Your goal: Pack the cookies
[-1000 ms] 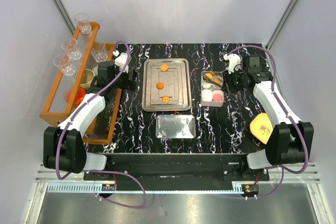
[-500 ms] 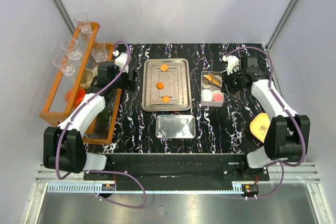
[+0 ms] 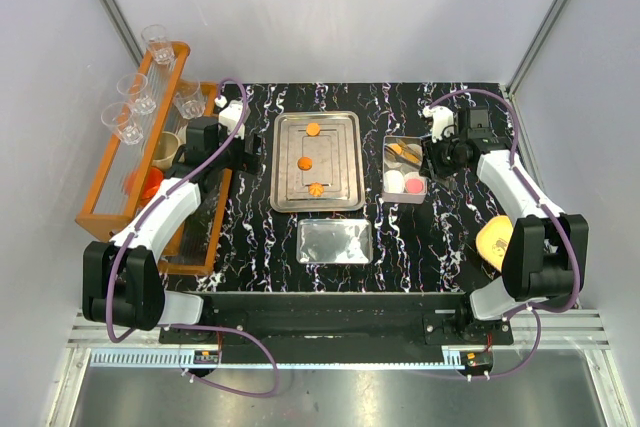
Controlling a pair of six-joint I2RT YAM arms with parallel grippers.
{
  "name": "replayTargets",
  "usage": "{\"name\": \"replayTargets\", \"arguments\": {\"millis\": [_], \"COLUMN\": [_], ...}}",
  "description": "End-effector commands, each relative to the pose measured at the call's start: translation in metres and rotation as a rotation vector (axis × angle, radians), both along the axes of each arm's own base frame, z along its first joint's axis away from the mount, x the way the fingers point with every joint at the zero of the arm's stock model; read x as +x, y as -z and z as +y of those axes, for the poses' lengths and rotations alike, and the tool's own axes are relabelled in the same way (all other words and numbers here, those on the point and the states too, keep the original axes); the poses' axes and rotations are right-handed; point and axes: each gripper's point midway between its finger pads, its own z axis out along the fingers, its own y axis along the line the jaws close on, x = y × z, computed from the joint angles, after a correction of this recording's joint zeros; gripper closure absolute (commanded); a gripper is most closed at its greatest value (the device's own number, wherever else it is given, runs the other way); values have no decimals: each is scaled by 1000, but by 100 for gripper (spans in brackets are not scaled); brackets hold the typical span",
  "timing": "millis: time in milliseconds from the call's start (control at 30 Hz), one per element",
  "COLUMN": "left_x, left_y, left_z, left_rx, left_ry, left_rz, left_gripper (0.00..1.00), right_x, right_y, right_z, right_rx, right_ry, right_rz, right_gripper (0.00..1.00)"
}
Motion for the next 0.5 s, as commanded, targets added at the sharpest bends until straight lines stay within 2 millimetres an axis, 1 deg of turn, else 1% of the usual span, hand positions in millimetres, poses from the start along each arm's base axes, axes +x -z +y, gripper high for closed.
{"name": "replayTargets", "arguments": {"millis": [0,333,467], "left_x": [8,7,6], "left_y": [-19,-21,-21], "left_z": [-3,-3,-3], "left_rx": [-11,-12,-11], "left_ry": [11,11,9], "left_rz": [-70,-74,-74], "left_gripper": [1,1,1], "right_x": [10,8,6], "right_y": [-15,-24,-27], "right_z": [4,5,5], "right_rx": [26,34,35], "right_ry": [-21,-21,-20], "right_rz": [-67,-89,-96], "right_gripper": [67,55,52]}}
